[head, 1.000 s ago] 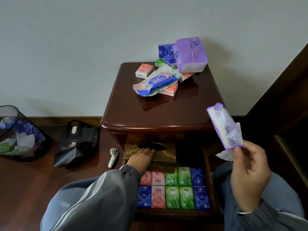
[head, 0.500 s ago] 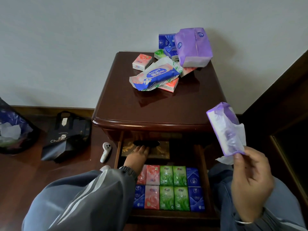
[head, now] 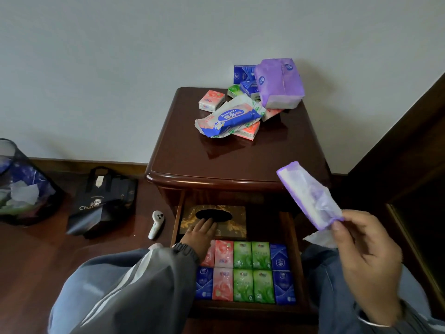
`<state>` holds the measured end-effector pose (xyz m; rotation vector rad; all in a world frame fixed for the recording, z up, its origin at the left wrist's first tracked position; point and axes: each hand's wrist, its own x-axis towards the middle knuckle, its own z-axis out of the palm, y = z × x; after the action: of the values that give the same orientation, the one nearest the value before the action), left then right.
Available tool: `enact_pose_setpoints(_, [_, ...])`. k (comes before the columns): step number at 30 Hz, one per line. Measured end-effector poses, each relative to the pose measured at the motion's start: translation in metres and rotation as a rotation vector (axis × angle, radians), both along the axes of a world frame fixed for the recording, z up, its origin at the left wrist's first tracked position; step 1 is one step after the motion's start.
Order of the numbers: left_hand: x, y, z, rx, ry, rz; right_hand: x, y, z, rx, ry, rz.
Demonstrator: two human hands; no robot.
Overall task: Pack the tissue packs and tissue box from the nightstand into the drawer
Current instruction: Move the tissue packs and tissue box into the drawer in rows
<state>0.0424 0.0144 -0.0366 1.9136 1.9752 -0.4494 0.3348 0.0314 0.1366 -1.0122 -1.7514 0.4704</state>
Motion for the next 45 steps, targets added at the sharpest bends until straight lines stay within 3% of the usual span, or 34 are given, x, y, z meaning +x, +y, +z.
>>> enact_pose_setpoints(4, [-0.010,-0.018,0.019,-0.005,-0.103,0.075,0.002,-0.011,0.025,-0.127,-0.172,0.244])
enact_pose_setpoints(8, [-0.031,-0.044,0.033,0.145,-0.204,0.186,-0.009,-0.014,0.006,-0.279,-0.408,0.380])
enact_pose_setpoints(13, [-0.041,-0.074,0.034,0.275,-0.312,0.596,-0.029,-0.007,-0.049,-0.286,-0.736,0.350])
enact_pose_setpoints(19, [-0.034,-0.082,0.030,0.059,-0.422,0.765,-0.036,0.014,-0.100,-0.269,-1.027,0.208])
enact_pose_setpoints(29, [-0.032,-0.081,0.029,-0.003,-0.426,0.663,-0.025,0.031,-0.130,-0.470,-0.857,0.139])
enact_pose_setpoints(33, [-0.031,-0.080,0.031,-0.028,-0.440,0.677,-0.025,0.035,-0.142,-0.463,-0.965,0.142])
enact_pose_setpoints(37, [-0.028,-0.080,0.033,-0.003,-0.449,0.696,-0.025,0.043,-0.148,-0.442,-1.071,0.009])
enact_pose_setpoints(45, [-0.025,-0.081,0.040,-0.012,-0.451,0.682,-0.025,0.050,-0.164,-0.437,-0.652,-0.084])
